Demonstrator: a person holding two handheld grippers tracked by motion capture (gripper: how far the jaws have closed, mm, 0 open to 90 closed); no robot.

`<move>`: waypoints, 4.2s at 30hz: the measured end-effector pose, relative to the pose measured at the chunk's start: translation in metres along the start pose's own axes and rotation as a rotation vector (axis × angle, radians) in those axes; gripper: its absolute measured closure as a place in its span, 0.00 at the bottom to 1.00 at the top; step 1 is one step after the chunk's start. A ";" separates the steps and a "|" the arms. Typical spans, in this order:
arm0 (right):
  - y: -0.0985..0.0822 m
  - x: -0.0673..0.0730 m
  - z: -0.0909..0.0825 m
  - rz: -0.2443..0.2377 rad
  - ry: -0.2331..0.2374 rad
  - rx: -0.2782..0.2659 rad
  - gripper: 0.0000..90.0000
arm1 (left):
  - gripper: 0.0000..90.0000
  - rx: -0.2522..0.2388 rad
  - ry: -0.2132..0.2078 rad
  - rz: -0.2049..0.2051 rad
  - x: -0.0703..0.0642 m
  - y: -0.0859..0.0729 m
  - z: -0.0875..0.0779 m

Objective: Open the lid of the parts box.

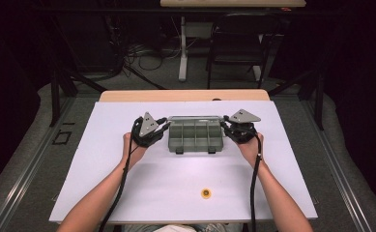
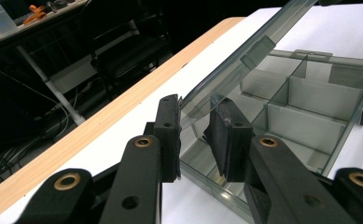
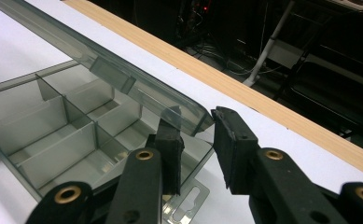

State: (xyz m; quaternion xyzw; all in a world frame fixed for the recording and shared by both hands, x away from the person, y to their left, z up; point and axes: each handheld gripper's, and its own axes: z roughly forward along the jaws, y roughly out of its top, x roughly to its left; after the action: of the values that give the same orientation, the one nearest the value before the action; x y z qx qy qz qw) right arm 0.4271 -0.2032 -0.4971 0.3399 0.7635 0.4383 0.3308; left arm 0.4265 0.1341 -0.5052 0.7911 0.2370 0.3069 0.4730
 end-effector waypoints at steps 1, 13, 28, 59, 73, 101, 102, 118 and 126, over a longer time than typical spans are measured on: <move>0.000 0.000 0.001 0.003 -0.002 -0.001 0.81 | 0.82 0.002 0.000 0.000 0.001 0.001 0.000; 0.005 -0.010 0.006 0.067 0.010 0.009 0.86 | 0.86 0.001 -0.021 -0.047 0.015 0.007 0.005; 0.018 -0.018 0.014 0.099 -0.004 0.036 0.89 | 0.88 0.005 -0.037 -0.082 0.028 0.016 0.013; 0.037 -0.040 0.041 0.145 -0.022 0.110 0.94 | 0.91 0.034 -0.040 -0.113 0.054 0.031 0.036; 0.033 -0.044 0.055 0.193 -0.031 0.112 0.95 | 0.90 0.045 -0.015 -0.141 0.061 0.030 0.051; 0.020 -0.045 0.078 0.204 -0.052 0.147 0.93 | 0.90 0.126 -0.006 -0.209 0.062 0.006 0.081; 0.019 -0.045 0.079 0.208 -0.052 0.149 0.93 | 0.90 0.133 -0.005 -0.214 0.061 0.005 0.082; 0.006 -0.044 0.094 0.242 -0.053 0.206 0.92 | 0.88 0.188 0.001 -0.246 0.058 -0.012 0.097; 0.004 -0.044 0.098 0.244 -0.059 0.210 0.92 | 0.87 0.191 0.007 -0.262 0.056 -0.015 0.100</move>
State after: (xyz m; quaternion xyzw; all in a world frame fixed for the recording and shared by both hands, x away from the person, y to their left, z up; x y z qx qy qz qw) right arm 0.5303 -0.1936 -0.5237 0.4755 0.7482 0.3828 0.2600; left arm 0.5360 0.1176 -0.5400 0.7938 0.3680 0.2213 0.4307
